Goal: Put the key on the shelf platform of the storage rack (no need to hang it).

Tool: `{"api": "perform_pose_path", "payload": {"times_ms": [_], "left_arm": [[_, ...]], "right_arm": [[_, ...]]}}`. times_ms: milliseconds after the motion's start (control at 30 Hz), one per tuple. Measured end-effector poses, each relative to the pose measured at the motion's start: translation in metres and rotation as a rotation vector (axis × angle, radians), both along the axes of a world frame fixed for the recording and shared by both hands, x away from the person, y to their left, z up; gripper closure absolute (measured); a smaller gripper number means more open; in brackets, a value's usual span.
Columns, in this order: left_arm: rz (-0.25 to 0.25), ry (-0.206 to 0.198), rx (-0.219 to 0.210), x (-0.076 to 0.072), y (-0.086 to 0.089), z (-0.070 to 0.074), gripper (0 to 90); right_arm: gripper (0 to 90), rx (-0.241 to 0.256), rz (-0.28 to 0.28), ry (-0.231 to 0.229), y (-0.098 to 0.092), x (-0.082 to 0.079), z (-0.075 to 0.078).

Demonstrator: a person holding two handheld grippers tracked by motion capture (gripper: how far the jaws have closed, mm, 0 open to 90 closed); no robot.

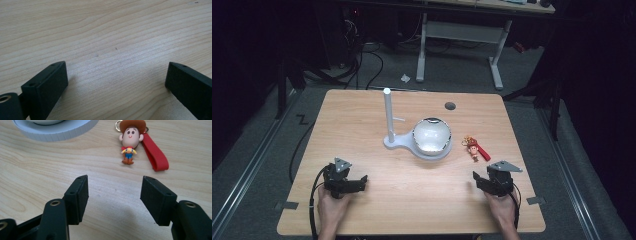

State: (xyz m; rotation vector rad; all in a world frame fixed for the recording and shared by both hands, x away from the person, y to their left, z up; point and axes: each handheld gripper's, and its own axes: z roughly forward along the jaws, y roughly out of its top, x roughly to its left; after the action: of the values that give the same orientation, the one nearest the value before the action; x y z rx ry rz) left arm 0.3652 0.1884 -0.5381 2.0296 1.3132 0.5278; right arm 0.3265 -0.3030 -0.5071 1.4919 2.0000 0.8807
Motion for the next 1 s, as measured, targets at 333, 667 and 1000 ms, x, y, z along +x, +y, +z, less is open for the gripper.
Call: {"api": "perform_pose_path", "payload": {"times_ms": [333, 667, 1000], "left_arm": [[0.000, 0.000, 0.000, 0.000, 0.000, 0.000, 4.8], [0.003, 0.001, 0.000, 0.000, 0.000, 0.000, 4.9], [0.003, 0.002, 0.000, 0.000, 0.000, 0.000, 4.9]], "right_arm": [[41.9, 0.039, 0.000, -0.023, -0.008, 0.013, 0.018], [42.5, 0.052, 0.008, -0.020, -0.007, 0.043, 0.030], [43.7, 0.020, 0.034, 0.028, -0.004, 0.078, 0.028]]}}
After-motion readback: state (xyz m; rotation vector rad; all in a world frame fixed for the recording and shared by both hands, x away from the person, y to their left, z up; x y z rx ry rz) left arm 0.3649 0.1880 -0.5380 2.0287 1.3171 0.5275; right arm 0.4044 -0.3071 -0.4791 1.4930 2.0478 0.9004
